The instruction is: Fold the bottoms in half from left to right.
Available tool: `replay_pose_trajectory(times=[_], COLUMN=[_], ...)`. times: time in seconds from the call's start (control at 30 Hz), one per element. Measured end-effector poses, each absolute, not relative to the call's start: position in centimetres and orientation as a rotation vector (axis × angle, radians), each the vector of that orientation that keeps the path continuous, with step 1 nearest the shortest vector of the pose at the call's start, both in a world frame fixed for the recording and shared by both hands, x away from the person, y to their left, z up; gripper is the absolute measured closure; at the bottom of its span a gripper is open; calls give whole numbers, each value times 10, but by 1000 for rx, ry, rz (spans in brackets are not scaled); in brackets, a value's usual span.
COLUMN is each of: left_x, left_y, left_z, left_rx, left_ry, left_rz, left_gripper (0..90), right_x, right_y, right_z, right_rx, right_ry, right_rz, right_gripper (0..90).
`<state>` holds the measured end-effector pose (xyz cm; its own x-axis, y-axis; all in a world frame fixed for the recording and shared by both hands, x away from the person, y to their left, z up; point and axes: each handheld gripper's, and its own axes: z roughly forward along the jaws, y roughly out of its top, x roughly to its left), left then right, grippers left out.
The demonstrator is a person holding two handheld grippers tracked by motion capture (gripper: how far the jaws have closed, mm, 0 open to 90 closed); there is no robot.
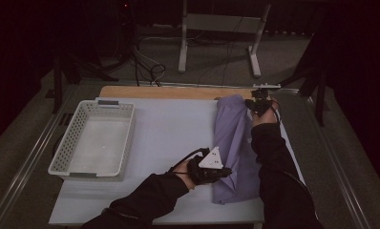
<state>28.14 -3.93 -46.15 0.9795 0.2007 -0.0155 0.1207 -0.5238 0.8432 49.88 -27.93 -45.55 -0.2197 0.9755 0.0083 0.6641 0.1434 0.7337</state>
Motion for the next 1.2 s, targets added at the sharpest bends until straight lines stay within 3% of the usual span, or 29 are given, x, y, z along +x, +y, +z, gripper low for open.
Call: replay_pose_trajectory(times=[0.47, 0.6, 0.73, 0.77, 0.8, 1.1, 1.13, 1.2], left_x=[292, 294, 296, 297, 297, 295, 293, 292], left_y=[-63, -67, -68, -69, -69, -85, -93, -100], left_z=[-484, -487, -486, -485, -485, -476, -474, -472], left_rx=[2178, 2189, 2188, 2186, 2187, 2185, 2187, 2191], left_ry=[237, 243, 244, 247, 250, 213, 197, 179], left_rz=[66, 58, 55, 54, 56, 52, 53, 46], left_gripper=[886, 886, 886, 885, 886, 885, 886, 885], right_x=[508, 505, 495, 495, 487, 443, 431, 419], right_y=[-296, -294, -292, -292, -294, -310, -318, -326], right_z=[-497, -500, -487, -487, -482, -458, -452, -446], right_rx=[1654, 1672, 1616, 1616, 1609, 1525, 1468, 1456], right_ry=[1940, 1936, 1941, 1941, 1938, 1905, 1943, 1917], right_rz=[723, 755, 841, 841, 902, 1030, 1082, 1124], right_gripper=[891, 827, 662, 662, 573, 356, 241, 221])
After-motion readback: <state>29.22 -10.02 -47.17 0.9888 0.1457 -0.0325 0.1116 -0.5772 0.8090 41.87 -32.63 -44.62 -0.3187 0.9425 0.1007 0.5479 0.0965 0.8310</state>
